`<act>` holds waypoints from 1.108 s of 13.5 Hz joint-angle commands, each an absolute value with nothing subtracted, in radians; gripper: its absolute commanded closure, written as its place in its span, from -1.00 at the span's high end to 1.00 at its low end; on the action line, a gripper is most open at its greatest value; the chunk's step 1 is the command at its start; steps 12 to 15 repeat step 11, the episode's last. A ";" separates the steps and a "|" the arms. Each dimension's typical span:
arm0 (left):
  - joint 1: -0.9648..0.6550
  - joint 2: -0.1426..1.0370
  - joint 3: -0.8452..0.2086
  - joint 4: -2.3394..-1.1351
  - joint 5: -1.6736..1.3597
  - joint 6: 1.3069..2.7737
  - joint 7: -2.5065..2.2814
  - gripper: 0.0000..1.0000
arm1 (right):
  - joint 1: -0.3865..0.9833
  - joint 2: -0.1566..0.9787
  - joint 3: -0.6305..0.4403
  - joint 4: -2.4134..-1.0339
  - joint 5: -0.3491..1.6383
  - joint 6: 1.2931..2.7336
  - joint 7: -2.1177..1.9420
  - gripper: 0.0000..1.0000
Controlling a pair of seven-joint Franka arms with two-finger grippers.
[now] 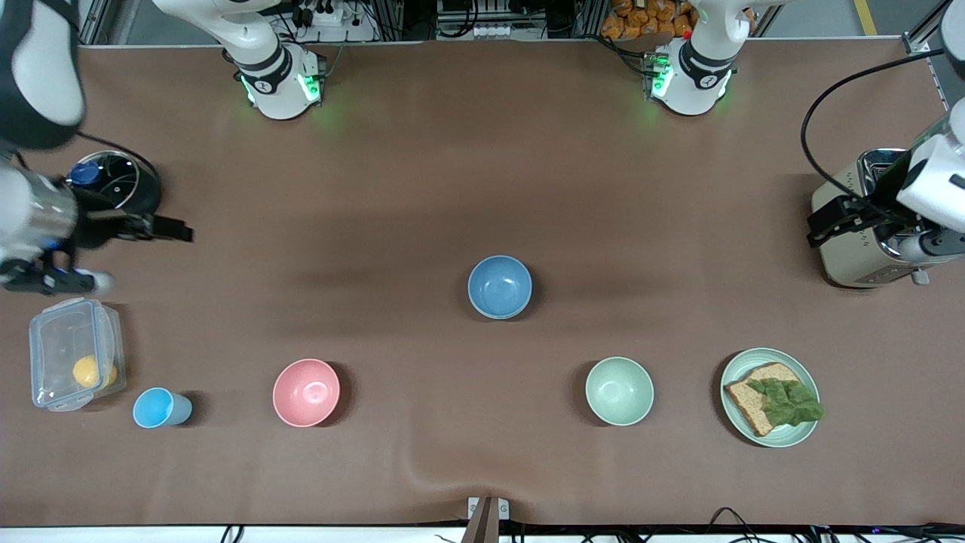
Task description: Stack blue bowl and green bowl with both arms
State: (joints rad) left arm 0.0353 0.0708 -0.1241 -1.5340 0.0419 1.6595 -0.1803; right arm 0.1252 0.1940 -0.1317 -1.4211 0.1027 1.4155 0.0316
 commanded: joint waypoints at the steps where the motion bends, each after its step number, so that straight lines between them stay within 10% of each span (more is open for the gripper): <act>1: -0.009 0.061 -0.097 -1.500 0.020 1.559 -0.164 1.00 | 0.118 0.074 -0.109 -1.479 0.049 1.450 0.012 1.00; 15: -0.031 0.051 -0.074 -1.468 -0.012 1.468 -0.160 1.00 | -0.035 0.029 -0.008 -1.491 -0.012 1.427 -0.087 1.00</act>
